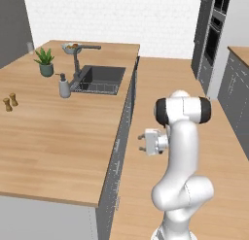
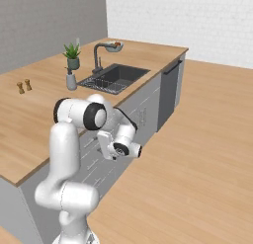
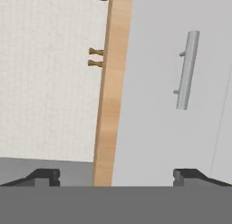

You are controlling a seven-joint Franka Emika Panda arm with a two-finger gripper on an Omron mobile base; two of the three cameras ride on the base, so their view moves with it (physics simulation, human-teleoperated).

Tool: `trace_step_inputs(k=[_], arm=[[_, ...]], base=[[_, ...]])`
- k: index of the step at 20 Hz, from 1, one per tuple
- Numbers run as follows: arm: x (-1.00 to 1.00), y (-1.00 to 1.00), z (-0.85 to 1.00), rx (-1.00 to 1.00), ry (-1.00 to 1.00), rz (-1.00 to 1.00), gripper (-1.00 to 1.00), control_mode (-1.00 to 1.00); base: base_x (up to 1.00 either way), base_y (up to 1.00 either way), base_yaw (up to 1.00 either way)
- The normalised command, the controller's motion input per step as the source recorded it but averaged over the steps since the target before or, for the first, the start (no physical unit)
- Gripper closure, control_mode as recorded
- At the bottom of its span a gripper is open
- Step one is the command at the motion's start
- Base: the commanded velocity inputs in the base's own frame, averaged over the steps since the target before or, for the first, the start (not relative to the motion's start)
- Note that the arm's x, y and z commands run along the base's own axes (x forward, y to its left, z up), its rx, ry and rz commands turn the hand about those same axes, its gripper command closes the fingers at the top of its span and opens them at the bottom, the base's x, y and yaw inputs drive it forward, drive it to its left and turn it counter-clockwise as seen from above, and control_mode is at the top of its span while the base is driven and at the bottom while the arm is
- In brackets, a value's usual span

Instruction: Take a straw from the drawer in front and place it inside the glass cup on the dining counter.

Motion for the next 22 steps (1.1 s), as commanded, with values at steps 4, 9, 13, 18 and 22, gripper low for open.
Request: trace_step_inputs(k=[4,9,13,18,22], arm=[[0.45,0.51,-0.3,0.0,0.0,0.0,-1.0,-1.0],[0.32,0.5,-0.35,0.0,0.0,0.0,-1.0,-1.0],[0.34,0.29,-0.26,0.0,0.0,0.0,-1.0,-1.0],[0.42,0.06,-0.34,0.0,0.0,0.0,-1.0,-1.0],[0.45,0.11,-0.46,-0.01,0.03,0.0,-1.0,-1.0]], base=[[0.0,0.0,0.0],[0.0,0.0,0.0],[0.0,0.0,0.0],[0.0,0.0,0.0],[0.0,0.0,0.0]])
